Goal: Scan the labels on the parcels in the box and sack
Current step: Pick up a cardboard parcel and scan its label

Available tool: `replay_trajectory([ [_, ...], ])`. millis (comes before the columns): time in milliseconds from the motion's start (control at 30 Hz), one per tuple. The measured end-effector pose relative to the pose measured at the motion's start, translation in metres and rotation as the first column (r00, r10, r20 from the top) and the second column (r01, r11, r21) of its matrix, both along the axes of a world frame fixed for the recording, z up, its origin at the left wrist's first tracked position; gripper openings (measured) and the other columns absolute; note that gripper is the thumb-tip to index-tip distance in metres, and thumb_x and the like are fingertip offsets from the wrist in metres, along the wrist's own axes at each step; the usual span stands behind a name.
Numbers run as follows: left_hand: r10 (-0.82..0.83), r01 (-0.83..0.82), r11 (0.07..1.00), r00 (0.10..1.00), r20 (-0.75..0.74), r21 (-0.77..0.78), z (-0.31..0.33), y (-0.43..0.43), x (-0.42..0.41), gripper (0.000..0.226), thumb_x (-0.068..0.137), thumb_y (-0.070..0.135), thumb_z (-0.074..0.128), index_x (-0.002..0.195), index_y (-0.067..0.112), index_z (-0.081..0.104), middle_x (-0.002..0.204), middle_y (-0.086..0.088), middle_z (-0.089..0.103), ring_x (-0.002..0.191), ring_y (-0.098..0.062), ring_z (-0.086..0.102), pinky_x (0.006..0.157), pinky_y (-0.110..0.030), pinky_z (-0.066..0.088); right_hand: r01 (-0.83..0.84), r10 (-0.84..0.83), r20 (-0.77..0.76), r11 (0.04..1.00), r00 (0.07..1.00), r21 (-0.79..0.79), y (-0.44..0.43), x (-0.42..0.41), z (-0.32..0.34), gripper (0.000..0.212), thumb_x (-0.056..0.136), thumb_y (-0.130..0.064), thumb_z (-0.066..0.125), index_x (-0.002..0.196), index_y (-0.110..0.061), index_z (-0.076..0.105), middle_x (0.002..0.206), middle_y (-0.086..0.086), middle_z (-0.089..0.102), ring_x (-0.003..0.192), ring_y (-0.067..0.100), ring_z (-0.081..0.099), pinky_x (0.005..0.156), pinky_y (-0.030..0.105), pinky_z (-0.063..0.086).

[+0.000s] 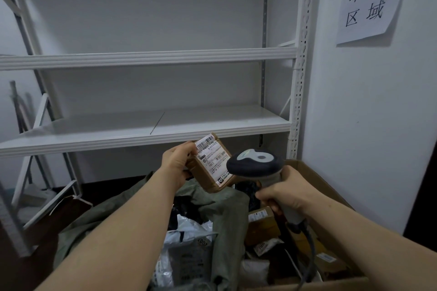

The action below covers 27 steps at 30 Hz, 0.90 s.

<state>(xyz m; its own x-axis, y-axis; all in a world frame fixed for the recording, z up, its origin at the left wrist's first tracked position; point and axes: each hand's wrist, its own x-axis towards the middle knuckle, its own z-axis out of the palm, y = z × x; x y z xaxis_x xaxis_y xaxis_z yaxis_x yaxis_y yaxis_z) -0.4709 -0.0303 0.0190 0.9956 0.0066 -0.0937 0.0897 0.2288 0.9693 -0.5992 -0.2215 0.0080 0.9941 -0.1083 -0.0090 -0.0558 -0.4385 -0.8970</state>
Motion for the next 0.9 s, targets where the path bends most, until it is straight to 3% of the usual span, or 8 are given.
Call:
replay_trajectory([
  [300, 0.083, -0.082, 0.996, 0.993, -0.08, 0.018, -0.006, 0.011, 0.006, 0.009, 0.075, 0.003, 0.056, 0.081, 0.009, 0.058, 0.074, -0.011, 0.06, 0.066, -0.024, 0.056, 0.07, -0.039, 0.05, 0.047, -0.045, -0.018, 0.994, 0.999, 0.097, 0.001, 0.007, -0.011, 0.009, 0.076, 0.001, 0.07, 0.078, -0.003, 0.062, 0.059, 0.007, 0.062, 0.043, 0.013, 0.05, 0.043, 0.022, 0.044],
  [400, 0.271, -0.236, 0.944, 0.953, -0.138, 0.229, -0.015, 0.034, 0.021, 0.031, 0.07, 0.023, 0.06, 0.098, 0.011, 0.064, 0.108, -0.017, 0.062, 0.094, -0.031, 0.058, 0.081, -0.038, 0.051, 0.122, -0.118, -0.033, 0.974, 0.992, 0.191, 0.002, 0.015, -0.02, 0.009, 0.076, 0.003, 0.07, 0.081, -0.002, 0.062, 0.054, 0.008, 0.061, 0.041, 0.015, 0.048, 0.042, 0.025, 0.044],
  [467, 0.324, -0.179, 0.819, 0.928, -0.184, 0.545, -0.025, 0.047, 0.032, 0.075, 0.076, 0.04, 0.063, 0.142, 0.016, 0.039, 0.149, -0.024, 0.027, 0.134, -0.041, 0.029, 0.106, -0.046, 0.037, 0.175, -0.166, -0.056, 0.956, 0.984, 0.236, -0.003, 0.02, -0.028, 0.01, 0.076, 0.003, 0.069, 0.082, -0.002, 0.063, 0.053, 0.009, 0.062, 0.04, 0.015, 0.048, 0.042, 0.026, 0.043],
  [533, 0.334, -0.148, 0.761, 0.924, -0.185, 0.632, -0.029, 0.048, 0.031, 0.089, 0.085, 0.048, 0.059, 0.153, 0.023, 0.007, 0.155, -0.024, -0.01, 0.142, -0.044, 0.003, 0.114, -0.05, 0.02, 0.227, -0.206, -0.102, 0.929, 0.973, 0.293, -0.008, 0.026, -0.036, 0.014, 0.077, 0.003, 0.069, 0.089, -0.001, 0.063, 0.054, 0.009, 0.062, 0.039, 0.015, 0.048, 0.041, 0.025, 0.042],
  [633, 0.221, -0.089, 0.784, 0.965, -0.142, 0.614, -0.039, 0.024, 0.042, 0.08, 0.087, 0.047, 0.056, 0.153, 0.026, 0.014, 0.156, -0.018, 0.003, 0.141, -0.039, 0.013, 0.112, -0.047, 0.025, 0.317, -0.267, -0.175, 0.853, 0.948, 0.414, -0.019, 0.035, -0.05, 0.014, 0.08, 0.003, 0.068, 0.093, 0.002, 0.063, 0.055, 0.012, 0.06, 0.041, 0.017, 0.048, 0.041, 0.026, 0.04],
  [733, 0.089, -0.015, 0.836, 0.99, -0.108, 0.548, -0.047, -0.016, 0.056, 0.052, 0.087, 0.034, 0.061, 0.131, 0.008, 0.05, 0.12, -0.014, 0.055, 0.111, -0.033, 0.05, 0.094, -0.038, 0.043, 0.419, -0.339, -0.248, 0.772, 0.908, 0.479, -0.037, 0.043, -0.068, 0.01, 0.081, 0.001, 0.069, 0.089, 0.004, 0.064, 0.058, 0.014, 0.061, 0.045, 0.019, 0.049, 0.044, 0.028, 0.042],
  [800, 0.01, 0.041, 0.844, 0.996, -0.091, 0.535, -0.056, -0.051, 0.06, 0.024, 0.089, 0.022, 0.062, 0.098, 0.001, 0.055, 0.08, -0.008, 0.052, 0.072, -0.022, 0.05, 0.068, -0.032, 0.044, 0.478, -0.372, -0.301, 0.712, 0.878, 0.514, -0.056, 0.048, -0.086, 0.007, 0.08, 0.0, 0.07, 0.081, 0.004, 0.064, 0.06, 0.014, 0.062, 0.046, 0.02, 0.05, 0.046, 0.029, 0.043],
  [900, -0.1, 0.14, 0.794, 0.99, -0.1, 0.592, -0.085, -0.112, 0.076, 0.024, 0.086, 0.01, 0.063, 0.067, 0.006, 0.049, 0.066, -0.008, 0.047, 0.057, -0.019, 0.045, 0.052, -0.023, 0.041, 0.555, -0.377, -0.409, 0.598, 0.831, 0.578, -0.093, 0.059, -0.122, 0.008, 0.079, 0.001, 0.068, 0.074, 0.004, 0.062, 0.063, 0.016, 0.06, 0.047, 0.02, 0.049, 0.045, 0.028, 0.043],
])
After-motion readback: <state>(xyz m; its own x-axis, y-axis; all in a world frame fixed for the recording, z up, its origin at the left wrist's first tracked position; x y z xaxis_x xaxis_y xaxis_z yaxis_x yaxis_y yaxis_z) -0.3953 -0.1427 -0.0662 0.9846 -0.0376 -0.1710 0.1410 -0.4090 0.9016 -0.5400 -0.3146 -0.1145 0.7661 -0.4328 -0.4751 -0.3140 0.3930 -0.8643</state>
